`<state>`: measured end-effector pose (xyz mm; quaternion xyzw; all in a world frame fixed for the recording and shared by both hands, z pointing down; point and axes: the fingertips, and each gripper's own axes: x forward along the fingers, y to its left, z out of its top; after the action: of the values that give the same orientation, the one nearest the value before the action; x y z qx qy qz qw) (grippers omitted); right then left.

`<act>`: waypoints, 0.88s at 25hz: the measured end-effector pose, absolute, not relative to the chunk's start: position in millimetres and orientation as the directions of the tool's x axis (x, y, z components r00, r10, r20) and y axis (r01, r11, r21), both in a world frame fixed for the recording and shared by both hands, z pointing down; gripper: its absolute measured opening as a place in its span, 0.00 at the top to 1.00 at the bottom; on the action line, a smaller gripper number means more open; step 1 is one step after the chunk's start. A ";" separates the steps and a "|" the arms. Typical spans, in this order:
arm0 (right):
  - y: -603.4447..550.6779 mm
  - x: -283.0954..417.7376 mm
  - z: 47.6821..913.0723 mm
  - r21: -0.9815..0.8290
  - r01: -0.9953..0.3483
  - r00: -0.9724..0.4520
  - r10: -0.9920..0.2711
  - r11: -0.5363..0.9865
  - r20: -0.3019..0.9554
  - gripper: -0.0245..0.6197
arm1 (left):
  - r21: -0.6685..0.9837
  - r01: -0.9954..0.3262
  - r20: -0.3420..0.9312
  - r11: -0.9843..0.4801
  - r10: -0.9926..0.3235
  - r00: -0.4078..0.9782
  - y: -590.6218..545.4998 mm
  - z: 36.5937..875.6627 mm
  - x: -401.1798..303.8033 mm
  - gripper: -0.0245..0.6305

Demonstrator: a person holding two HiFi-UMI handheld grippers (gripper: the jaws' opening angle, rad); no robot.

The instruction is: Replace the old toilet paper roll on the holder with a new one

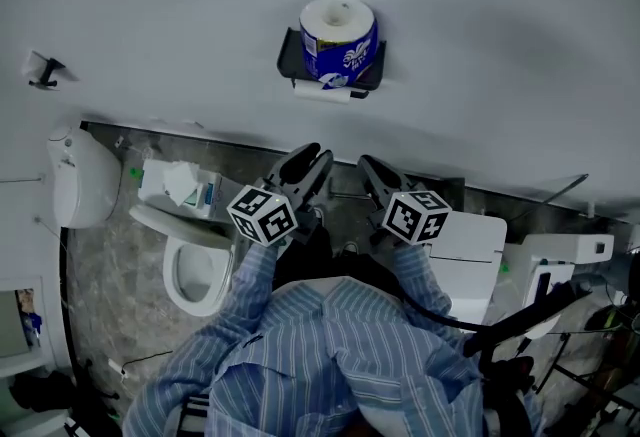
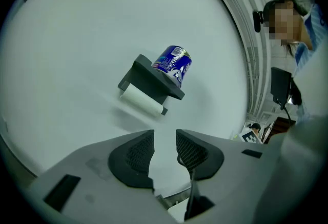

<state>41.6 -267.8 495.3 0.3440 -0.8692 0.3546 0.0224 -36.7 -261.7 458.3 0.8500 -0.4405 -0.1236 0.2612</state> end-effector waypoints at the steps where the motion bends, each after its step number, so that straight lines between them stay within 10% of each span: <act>1: -272.1 40.7 494.0 -0.602 -0.618 -0.756 -0.590 0.505 0.282 0.94 | 0.572 -0.667 0.005 -0.477 -0.811 0.584 -267.9 456.0 -38.5 0.79; 7: -291.0 32.8 491.3 -0.602 -0.640 -0.730 -0.621 0.477 0.285 0.94 | 0.670 -0.566 -0.023 -0.480 -0.776 0.630 -299.4 456.8 -43.3 0.62; 22: -316.2 30.4 498.7 -0.591 -0.691 -0.673 -0.667 0.415 0.318 0.94 | 0.935 -0.142 -0.198 -0.325 -0.810 0.552 -364.8 446.3 -56.7 0.57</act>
<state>30.4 -316.2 498.7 0.4038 -0.8411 0.3595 0.0167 -56.7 -364.8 446.3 0.7369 -0.3230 -0.3459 0.4827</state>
